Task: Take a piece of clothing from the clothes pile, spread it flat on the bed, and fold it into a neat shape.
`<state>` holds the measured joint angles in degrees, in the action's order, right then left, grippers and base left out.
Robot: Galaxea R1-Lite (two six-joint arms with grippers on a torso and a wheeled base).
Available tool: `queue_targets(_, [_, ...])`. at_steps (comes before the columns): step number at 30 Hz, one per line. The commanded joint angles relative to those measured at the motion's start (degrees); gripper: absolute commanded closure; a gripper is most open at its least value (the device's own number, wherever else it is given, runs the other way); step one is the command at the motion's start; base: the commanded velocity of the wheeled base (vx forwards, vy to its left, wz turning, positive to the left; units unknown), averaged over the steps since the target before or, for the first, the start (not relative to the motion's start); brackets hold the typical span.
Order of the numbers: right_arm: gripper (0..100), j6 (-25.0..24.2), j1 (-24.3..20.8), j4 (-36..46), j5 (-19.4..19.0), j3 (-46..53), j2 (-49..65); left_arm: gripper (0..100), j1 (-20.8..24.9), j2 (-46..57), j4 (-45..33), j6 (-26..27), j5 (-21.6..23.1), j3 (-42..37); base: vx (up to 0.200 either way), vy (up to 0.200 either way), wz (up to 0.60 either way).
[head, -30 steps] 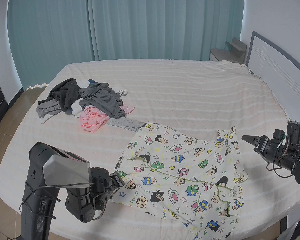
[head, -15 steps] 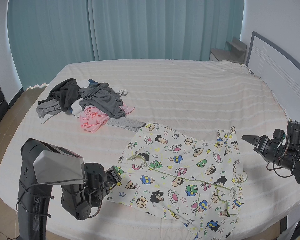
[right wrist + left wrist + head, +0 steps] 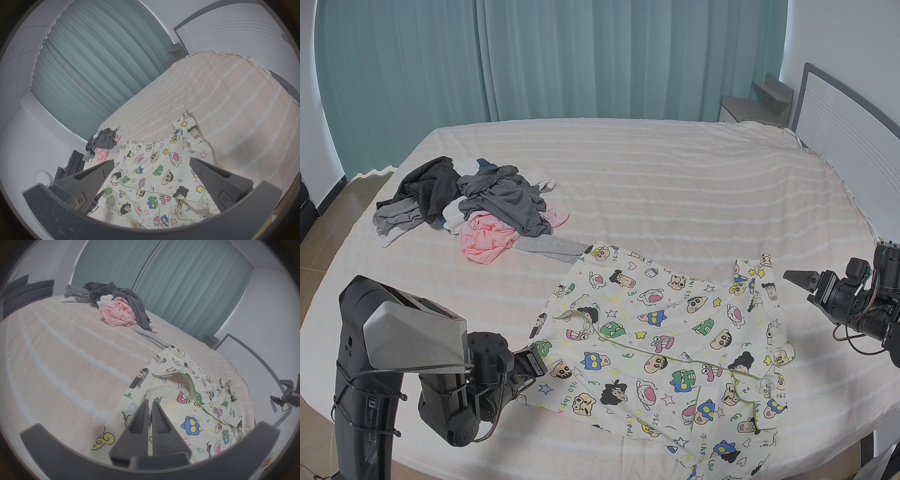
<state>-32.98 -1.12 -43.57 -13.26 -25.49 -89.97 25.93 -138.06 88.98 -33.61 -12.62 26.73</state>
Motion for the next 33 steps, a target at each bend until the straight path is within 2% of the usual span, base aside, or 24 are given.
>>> queue_targets(1, [0, 0.02, -0.11, -0.02, -0.01, 0.0, -0.03, 0, -1.32, -0.11, 1.02, 0.91, -0.04, 0.25, 0.0, 0.0, 0.0])
queue_targets(16, [0, -0.07, -0.02, -0.02, -0.01, 0.0, 0.05, 0, -3.61, 1.83, 1.02, 1.53, -0.74, 4.64, 0.0, 0.0, 0.0])
queue_targets(20, [0, 0.02, -0.11, -0.02, 0.08, -0.09, 0.14, 0, -3.25, 6.22, -6.19, 0.65, -0.3, 9.13, 0.0, 0.0, 0.0])
queue_targets(25, [0, 0.02, -0.11, -0.02, 0.08, 0.0, 0.76, 0, -3.17, 7.8, -14.89, -3.48, 0.58, 15.28, 0.0, 0.0, 0.0])
queue_targets(27, [0, 0.1, -0.11, -0.02, 0.08, 0.0, 0.85, 0, -3.17, 7.89, -20.34, -1.02, 4.97, 16.86, 0.0, 0.0, 0.0])
queue_targets(33, [0, 0.1, -0.11, 0.06, 0.17, 0.0, 0.85, 0, -3.52, 7.1, -23.59, 10.85, 14.9, 18.0, 0.0, 0.0, 0.0])
